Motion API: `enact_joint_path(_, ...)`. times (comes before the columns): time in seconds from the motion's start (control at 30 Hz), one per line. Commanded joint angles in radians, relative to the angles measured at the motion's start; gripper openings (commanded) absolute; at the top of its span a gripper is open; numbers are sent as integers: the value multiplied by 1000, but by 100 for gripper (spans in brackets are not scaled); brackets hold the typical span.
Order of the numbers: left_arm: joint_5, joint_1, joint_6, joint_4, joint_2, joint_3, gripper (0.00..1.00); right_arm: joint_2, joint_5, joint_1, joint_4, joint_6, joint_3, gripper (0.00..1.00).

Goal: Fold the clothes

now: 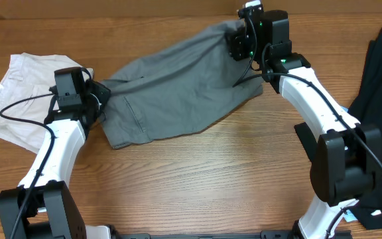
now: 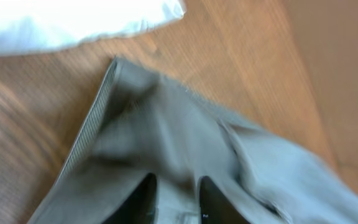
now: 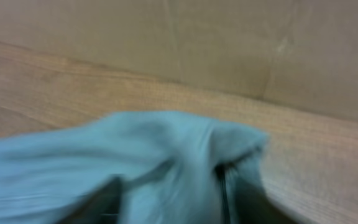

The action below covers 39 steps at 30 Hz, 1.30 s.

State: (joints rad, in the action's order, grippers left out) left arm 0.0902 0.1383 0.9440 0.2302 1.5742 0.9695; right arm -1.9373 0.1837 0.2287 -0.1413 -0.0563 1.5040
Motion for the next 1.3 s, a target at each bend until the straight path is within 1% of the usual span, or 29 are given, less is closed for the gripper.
enact_joint_path(0.0,-46,8,-2,-41,8,10,50,-1,-14,-13,34,3,29,89)
enact_joint_path(0.07,-44,10,-11,-64,7,10,58,10,-51,-23,24,5,29,89)
enact_joint_path(0.17,-25,19,-65,-72,-4,23,58,40,-107,-53,-53,7,29,89)
enact_joint_path(0.23,28,23,-107,-69,-11,38,56,58,-132,-87,-144,7,29,88)
enact_joint_path(0.27,55,22,-122,-69,-13,42,55,60,-132,-100,-179,7,29,85)
enact_joint_path(0.3,134,17,-138,-64,-15,44,51,60,-130,-127,-261,13,29,78)
enact_joint_path(0.37,203,2,-142,-26,-15,44,47,55,-130,-156,-350,92,26,77)
enact_joint_path(0.4,215,-13,-157,18,-14,44,47,50,-111,-177,-401,154,21,77)
enact_joint_path(0.43,214,-26,-170,47,-14,44,47,45,-73,-190,-431,176,20,77)
enact_joint_path(0.53,189,-106,-262,151,-11,43,48,6,127,-214,-526,198,19,77)
enact_joint_path(0.6,169,-144,-282,185,-10,43,49,-21,132,-213,-581,275,16,77)
enact_joint_path(0.7,109,-201,-291,220,-9,43,51,-62,138,-203,-603,380,2,77)
enact_joint_path(0.8,32,-253,-294,223,-2,41,58,-106,194,-188,-614,458,-8,78)
enact_joint_path(0.87,-9,-274,-294,222,9,41,59,-129,218,-177,-610,487,-8,82)
enact_joint_path(0.9,-41,-284,-294,222,23,41,59,-144,219,-174,-609,511,-8,82)
enact_joint_path(1.13,-70,-285,-294,200,121,41,59,-158,218,-149,-585,557,-8,82)
enact_joint_path(1.27,-79,-283,-294,185,188,41,60,-158,176,-144,-587,565,-11,76)
